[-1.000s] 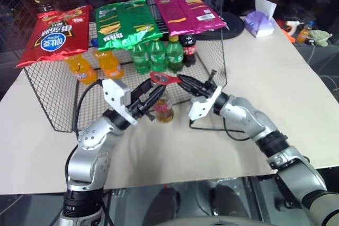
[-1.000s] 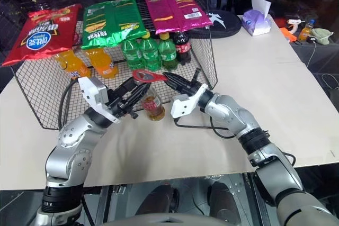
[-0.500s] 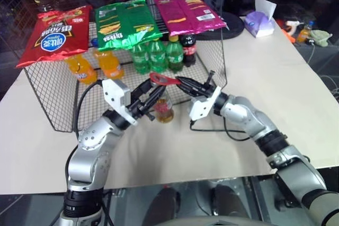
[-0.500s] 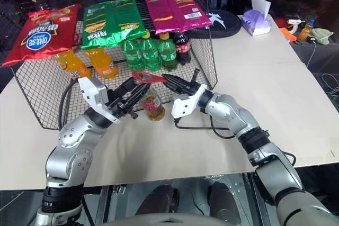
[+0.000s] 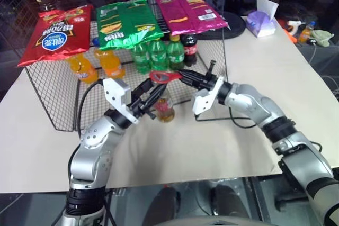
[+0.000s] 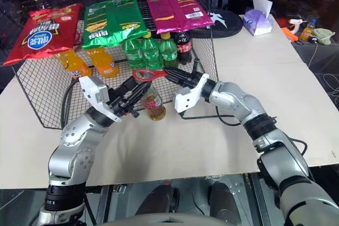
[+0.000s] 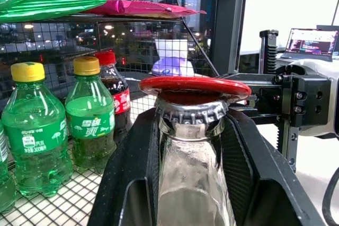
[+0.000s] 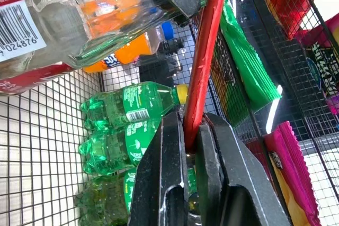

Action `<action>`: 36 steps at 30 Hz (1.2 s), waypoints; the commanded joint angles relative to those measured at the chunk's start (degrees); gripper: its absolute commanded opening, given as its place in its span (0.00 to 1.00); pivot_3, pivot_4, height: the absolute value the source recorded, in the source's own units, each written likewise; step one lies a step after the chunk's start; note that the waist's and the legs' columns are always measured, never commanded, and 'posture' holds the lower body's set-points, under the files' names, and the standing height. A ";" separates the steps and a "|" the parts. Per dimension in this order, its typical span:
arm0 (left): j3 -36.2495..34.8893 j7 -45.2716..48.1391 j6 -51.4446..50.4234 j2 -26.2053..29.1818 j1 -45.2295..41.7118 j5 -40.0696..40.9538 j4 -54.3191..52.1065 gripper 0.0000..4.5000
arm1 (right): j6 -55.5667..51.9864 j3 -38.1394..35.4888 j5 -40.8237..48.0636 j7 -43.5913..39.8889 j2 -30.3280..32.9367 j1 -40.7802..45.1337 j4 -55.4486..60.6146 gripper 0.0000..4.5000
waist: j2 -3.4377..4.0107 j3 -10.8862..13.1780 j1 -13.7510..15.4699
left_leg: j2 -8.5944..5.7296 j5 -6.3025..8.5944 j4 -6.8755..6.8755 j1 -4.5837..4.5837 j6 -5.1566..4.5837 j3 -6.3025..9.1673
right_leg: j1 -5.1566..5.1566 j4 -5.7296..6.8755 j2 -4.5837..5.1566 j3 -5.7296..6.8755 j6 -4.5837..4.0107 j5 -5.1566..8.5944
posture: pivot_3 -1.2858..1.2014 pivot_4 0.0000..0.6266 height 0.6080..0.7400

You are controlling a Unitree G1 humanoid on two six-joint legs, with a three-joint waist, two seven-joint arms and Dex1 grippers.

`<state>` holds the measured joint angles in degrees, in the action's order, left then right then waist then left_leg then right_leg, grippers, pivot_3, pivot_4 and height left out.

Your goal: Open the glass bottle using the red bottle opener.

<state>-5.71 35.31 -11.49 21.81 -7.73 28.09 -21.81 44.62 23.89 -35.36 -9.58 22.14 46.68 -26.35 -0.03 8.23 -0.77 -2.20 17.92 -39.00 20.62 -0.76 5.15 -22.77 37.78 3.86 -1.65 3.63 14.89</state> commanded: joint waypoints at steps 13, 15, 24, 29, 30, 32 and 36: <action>3.52 0.97 -1.05 -0.18 1.19 -1.31 1.52 0.24 | 1.13 -1.39 -0.11 1.54 1.27 4.42 -0.25 0.00 | 0.03 0.02 0.05 | -0.01 0.00 0.02 0.01 0.00 0.04 | 0.00 -0.03 0.01 0.04 0.00 0.00 | 0.52 0.24 1.00; 3.42 0.94 -1.06 -0.16 1.22 -1.30 1.51 0.24 | 1.17 -1.38 -0.07 1.73 1.32 4.56 -0.47 0.00 | 0.03 0.03 0.07 | -0.01 0.00 0.05 0.02 0.00 0.05 | 0.00 -0.08 0.02 0.05 0.00 0.00 | 0.52 0.24 1.00; 3.20 0.81 -1.23 -0.27 1.44 -0.95 1.30 0.24 | 0.52 -2.59 2.50 2.26 0.47 3.83 -0.57 0.00 | 0.03 0.03 0.02 | -0.02 0.00 0.13 0.02 0.00 0.04 | 0.00 -0.13 0.04 0.04 0.00 0.00 | 0.52 0.24 1.00; 3.16 0.81 -1.33 -0.29 1.38 -0.72 1.34 0.24 | -0.58 -5.26 5.85 3.28 -0.26 3.44 -0.65 0.00 | 0.03 0.03 0.07 | -0.02 0.00 0.15 0.04 0.00 0.05 | 0.00 -0.16 0.05 0.04 0.00 0.00 | 0.52 0.24 1.00; 3.21 0.76 -1.33 -0.30 1.35 -0.73 1.32 0.24 | -0.68 -5.59 6.01 3.43 -0.17 3.36 -0.66 0.00 | 0.03 0.03 0.07 | -0.02 0.00 0.15 0.04 0.00 0.05 | 0.00 -0.17 0.05 0.04 0.00 0.00 | 0.52 0.24 1.00; 3.26 0.66 -1.31 -0.34 1.25 -0.75 1.30 0.24 | -1.16 -6.23 6.69 3.47 -0.21 3.10 -0.69 0.00 | 0.03 0.03 0.05 | -0.02 0.00 0.16 0.04 0.00 0.04 | 0.00 -0.18 0.06 0.04 0.00 0.00 | 0.52 0.24 1.00; 3.26 0.79 -1.05 -0.33 1.29 -0.76 1.30 0.24 | -2.46 -6.98 7.71 3.05 -0.30 2.04 -0.67 0.00 | 0.03 0.03 0.05 | -0.02 0.00 0.23 0.03 0.00 0.05 | -0.01 -0.20 0.06 0.04 -0.01 0.00 | 0.52 0.24 1.00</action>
<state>-4.89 35.33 -10.82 21.68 -7.78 27.70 -21.98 42.61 18.99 -29.33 -7.07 21.99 48.65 -27.96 0.00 8.25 -0.72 -2.23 17.91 -38.76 20.65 -0.76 5.20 -22.78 37.57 3.92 -1.61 3.63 14.89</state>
